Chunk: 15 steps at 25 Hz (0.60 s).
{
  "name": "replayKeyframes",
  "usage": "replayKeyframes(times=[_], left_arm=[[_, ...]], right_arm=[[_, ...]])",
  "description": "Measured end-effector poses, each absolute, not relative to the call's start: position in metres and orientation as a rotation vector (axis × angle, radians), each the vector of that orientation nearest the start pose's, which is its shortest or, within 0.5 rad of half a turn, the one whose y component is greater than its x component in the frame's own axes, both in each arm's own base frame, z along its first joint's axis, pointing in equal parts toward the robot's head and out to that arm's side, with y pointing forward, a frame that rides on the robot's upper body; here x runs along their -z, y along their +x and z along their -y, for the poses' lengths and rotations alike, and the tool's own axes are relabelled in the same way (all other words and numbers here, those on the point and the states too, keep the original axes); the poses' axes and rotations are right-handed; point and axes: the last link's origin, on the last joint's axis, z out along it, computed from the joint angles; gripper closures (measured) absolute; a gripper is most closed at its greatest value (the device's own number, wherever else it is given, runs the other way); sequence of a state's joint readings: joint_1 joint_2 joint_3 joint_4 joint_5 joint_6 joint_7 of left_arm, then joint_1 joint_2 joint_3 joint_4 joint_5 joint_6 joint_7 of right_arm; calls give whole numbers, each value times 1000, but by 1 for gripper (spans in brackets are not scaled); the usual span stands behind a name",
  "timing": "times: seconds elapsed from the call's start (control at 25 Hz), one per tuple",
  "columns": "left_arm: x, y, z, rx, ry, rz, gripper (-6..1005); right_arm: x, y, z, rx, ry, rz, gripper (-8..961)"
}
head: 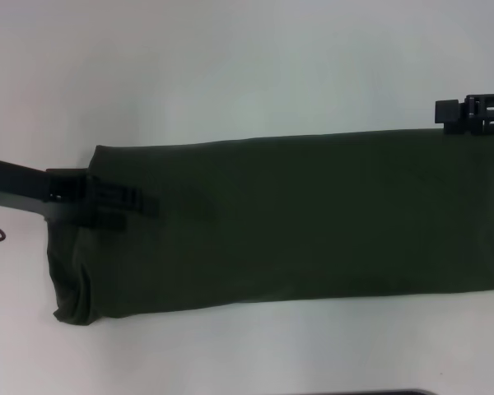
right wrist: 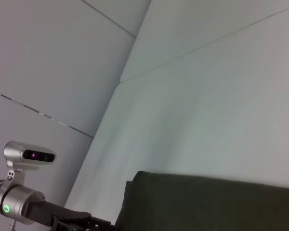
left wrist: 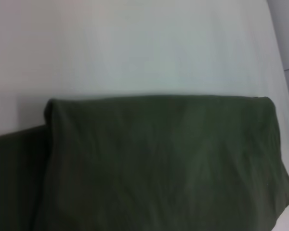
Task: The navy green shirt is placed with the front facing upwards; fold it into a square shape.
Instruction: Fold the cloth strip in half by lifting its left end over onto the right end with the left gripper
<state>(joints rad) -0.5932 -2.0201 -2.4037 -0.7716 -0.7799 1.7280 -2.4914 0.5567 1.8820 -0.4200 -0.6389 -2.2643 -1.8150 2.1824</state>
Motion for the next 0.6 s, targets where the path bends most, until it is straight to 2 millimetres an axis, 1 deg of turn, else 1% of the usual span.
replayKeyframes(times=[0.12, 0.24, 0.4, 0.6], left_arm=[[-15, -275, -320, 144, -2413, 2044, 141], [-13, -282, -323, 66, -2356, 2055, 142], [-12, -287, -324, 31, -2329, 2054, 143], [-15, -289, -325, 26, -2323, 2041, 144]], right_arm=[[-91, 301, -319, -675, -2433, -1753, 124], [-92, 302, -320, -680, -2428, -1748, 123], [-93, 302, -320, -678, -2427, -1745, 123], [-94, 303, -320, -673, -2425, -1745, 123]])
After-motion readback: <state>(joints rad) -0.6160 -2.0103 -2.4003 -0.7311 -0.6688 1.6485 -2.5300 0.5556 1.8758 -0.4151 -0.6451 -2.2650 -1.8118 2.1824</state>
